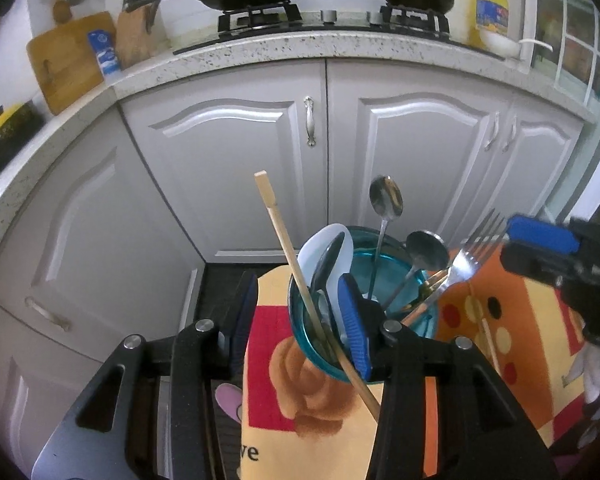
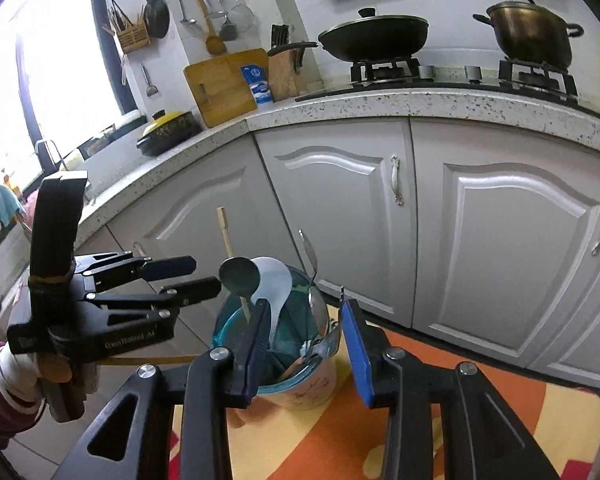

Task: Organize utensils
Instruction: 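Lower spoon and fork into the holder and open both tools, then move both tools back over the two chopsticks on the cloth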

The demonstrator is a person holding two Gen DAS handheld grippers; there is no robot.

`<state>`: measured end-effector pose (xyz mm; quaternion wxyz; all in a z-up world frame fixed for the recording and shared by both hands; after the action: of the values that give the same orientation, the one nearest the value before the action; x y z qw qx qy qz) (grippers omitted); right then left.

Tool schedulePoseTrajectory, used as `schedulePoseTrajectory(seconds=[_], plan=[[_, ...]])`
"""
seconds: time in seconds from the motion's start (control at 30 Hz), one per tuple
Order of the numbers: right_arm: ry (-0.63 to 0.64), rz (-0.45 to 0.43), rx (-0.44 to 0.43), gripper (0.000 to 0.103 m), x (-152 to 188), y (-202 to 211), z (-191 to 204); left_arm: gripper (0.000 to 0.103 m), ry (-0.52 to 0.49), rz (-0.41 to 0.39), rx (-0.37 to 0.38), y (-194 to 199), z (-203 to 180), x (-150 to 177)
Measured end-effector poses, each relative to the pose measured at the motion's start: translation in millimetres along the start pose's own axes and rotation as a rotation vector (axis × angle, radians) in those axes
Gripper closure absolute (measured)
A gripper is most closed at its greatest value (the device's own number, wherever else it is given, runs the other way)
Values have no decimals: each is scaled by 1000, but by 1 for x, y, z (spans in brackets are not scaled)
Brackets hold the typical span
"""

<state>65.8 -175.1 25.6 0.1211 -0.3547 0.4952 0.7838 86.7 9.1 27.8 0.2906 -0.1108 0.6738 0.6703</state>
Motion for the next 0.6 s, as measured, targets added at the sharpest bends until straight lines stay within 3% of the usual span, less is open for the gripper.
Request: schedulePoseTrajectory(seconds=[0.37, 0.6], plan=[[-46, 7, 63, 64, 35, 41, 1, 60, 9, -80, 61, 80, -16, 7], [-82, 72, 172, 63, 72, 58, -9, 59, -33, -94, 121, 119, -53, 31]])
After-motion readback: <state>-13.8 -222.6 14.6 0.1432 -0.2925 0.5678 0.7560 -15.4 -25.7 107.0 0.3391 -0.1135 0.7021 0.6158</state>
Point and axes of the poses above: each gripper's, at about its wrist camera, not at the fingertips, and y roughly against the way its jaws point, z to its left, x to its underside, the point moved 2 cm from there along -y, roughly the way its jaws point, and after that the axes turned 10 degrees about z, right-handed, at the moved point
